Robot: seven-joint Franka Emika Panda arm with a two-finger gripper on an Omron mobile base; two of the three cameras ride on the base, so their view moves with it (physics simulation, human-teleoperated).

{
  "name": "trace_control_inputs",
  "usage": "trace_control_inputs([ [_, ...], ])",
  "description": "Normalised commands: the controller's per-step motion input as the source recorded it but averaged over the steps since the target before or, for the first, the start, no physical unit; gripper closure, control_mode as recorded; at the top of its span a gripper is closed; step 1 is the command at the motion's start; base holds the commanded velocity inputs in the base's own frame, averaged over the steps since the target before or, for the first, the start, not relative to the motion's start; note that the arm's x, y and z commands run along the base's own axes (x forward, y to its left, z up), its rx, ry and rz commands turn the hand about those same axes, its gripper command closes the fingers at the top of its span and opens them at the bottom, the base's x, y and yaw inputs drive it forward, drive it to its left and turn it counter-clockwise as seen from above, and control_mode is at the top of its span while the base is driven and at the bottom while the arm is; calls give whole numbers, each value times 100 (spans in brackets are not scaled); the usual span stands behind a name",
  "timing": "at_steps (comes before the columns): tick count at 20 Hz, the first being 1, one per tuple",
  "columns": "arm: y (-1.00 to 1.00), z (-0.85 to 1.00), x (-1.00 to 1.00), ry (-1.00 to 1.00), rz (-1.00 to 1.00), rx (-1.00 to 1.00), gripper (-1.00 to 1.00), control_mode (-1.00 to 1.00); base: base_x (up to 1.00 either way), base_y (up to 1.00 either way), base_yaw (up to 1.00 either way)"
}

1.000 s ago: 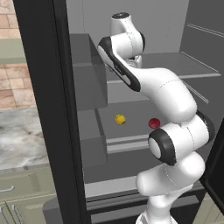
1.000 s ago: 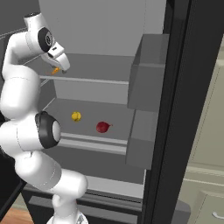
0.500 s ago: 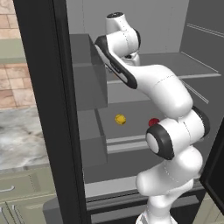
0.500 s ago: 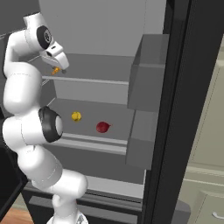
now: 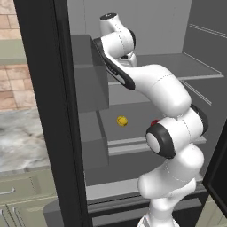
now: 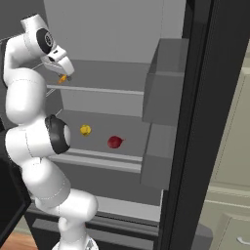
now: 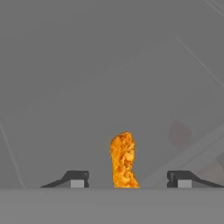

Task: Open the fridge, remove the pear, lemon, and shrimp, and place them on any counter.

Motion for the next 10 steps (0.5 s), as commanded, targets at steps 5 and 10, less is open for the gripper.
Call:
trace_control_inputs([
  [5,0,-63,43,0,0,0,-100,-100,0,0,0],
  [10,0,-58,24,1,0,4,100,-100,0,0,0],
])
